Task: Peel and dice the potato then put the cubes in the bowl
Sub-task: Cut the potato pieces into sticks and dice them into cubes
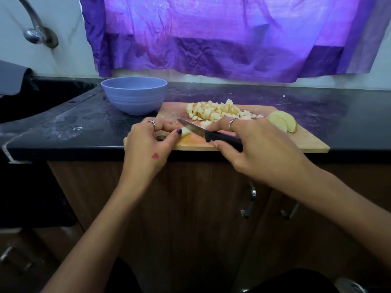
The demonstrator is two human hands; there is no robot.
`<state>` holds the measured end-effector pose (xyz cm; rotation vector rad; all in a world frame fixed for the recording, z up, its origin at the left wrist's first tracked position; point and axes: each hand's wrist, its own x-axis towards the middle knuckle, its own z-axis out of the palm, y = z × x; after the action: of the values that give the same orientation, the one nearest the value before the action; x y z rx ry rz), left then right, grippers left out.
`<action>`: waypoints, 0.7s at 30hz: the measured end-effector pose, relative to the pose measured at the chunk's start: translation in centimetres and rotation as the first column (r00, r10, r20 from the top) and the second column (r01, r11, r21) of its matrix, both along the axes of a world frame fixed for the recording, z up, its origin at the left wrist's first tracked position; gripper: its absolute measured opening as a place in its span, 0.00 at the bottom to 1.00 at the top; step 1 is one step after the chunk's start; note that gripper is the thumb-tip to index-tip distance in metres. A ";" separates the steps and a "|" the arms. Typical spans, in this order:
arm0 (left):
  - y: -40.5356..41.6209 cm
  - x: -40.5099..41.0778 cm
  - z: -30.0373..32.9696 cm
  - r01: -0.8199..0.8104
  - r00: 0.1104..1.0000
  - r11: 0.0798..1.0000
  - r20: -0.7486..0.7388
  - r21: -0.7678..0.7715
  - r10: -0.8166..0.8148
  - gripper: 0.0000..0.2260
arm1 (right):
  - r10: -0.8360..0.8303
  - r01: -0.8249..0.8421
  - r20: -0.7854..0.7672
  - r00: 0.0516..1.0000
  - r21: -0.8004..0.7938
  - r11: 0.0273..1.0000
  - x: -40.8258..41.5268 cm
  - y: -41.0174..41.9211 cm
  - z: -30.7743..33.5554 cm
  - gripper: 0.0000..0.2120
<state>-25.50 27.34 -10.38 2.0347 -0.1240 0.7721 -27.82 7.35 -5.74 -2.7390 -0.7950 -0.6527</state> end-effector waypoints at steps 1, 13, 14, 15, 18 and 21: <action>0.0 0.1 0.0 0.004 1.000 1.000 0.003 0.004 -0.004 0.02 | 0.011 -0.010 -0.029 1.000 0.028 1.000 0.2 0.1 0.1 0.16; -0.2 -0.4 0.4 -0.015 1.000 1.000 -0.025 0.012 0.015 0.07 | 0.007 0.026 0.166 0.986 -0.200 0.979 -0.4 1.2 -0.1 0.17; -0.2 -0.3 0.4 -0.016 0.999 1.000 -0.029 0.009 0.016 0.07 | -0.002 0.022 0.140 0.990 -0.142 0.990 -0.2 0.8 0.0 0.17; -0.2 -0.3 0.4 -0.016 0.999 1.000 -0.035 0.006 0.016 0.07 | -0.011 0.018 0.096 0.995 -0.079 0.997 -0.1 0.5 0.0 0.17; -0.1 -0.2 0.6 -0.017 0.999 1.000 -0.037 0.012 0.017 0.08 | 0.012 -0.013 0.005 1.000 0.079 0.997 0.0 0.0 -0.4 0.17; 0.1 0.0 0.7 -0.028 0.999 0.999 -0.024 0.022 0.028 0.09 | 0.022 -0.020 -0.011 1.000 0.123 0.992 -0.2 0.1 -0.7 0.17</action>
<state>-25.46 27.40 -9.65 2.0698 -0.0906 0.7665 -28.05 7.42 -6.41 -2.6174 -0.7538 -0.6574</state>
